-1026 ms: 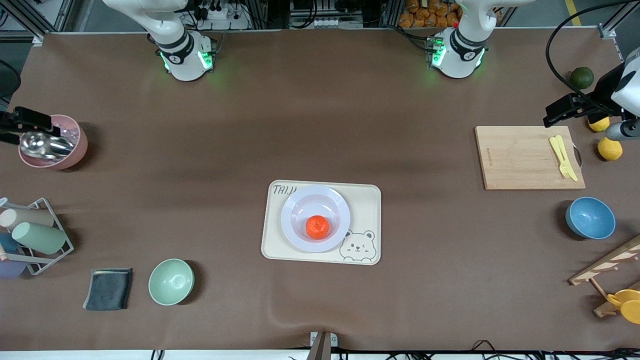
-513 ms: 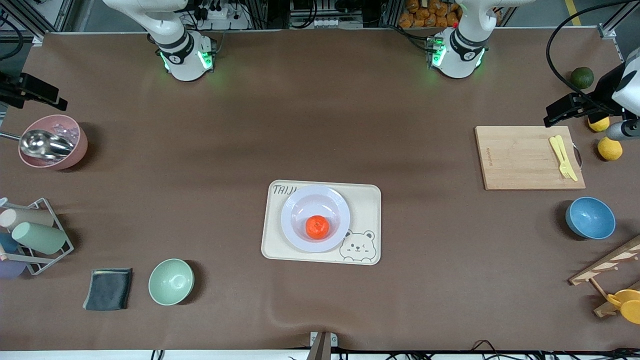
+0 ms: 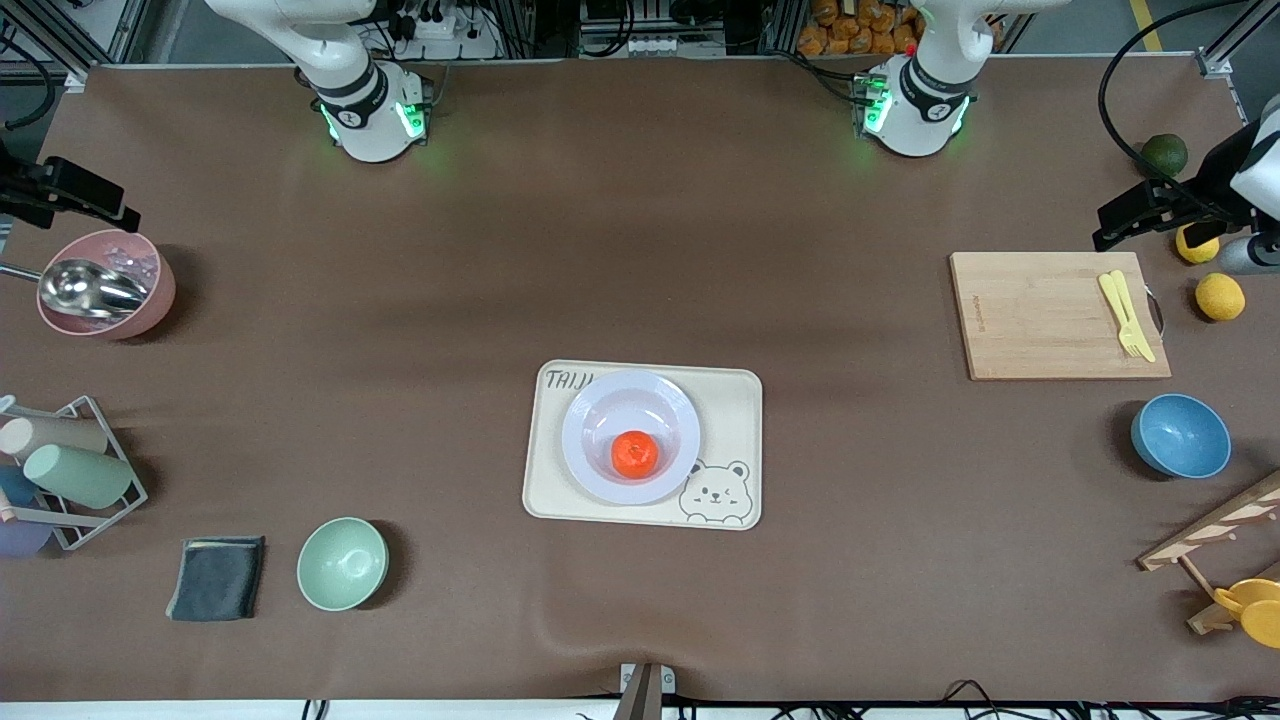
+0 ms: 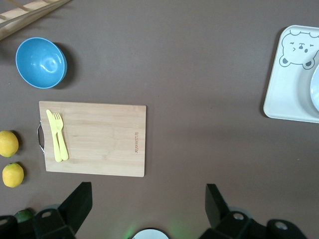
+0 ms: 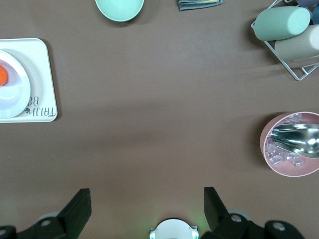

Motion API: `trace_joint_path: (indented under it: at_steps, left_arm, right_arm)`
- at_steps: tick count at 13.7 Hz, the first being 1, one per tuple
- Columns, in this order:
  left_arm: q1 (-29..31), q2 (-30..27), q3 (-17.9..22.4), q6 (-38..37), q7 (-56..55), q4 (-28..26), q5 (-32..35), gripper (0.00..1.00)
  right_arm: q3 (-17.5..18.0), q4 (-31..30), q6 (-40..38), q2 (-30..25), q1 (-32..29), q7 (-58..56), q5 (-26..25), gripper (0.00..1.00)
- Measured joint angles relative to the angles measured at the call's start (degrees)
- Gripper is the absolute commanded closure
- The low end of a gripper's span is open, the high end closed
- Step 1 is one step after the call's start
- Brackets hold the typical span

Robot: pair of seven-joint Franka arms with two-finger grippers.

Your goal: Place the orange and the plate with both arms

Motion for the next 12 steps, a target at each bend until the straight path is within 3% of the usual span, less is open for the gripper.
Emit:
trace_joint_path:
  at_steps: [12]
  left_arm:
    - [-0.3, 0.0, -0.1, 0.0, 0.0, 2.2, 0.0, 0.00]
  right_arm:
    - [0.0, -0.1, 0.6, 0.0, 0.1, 0.0, -1.2, 0.00]
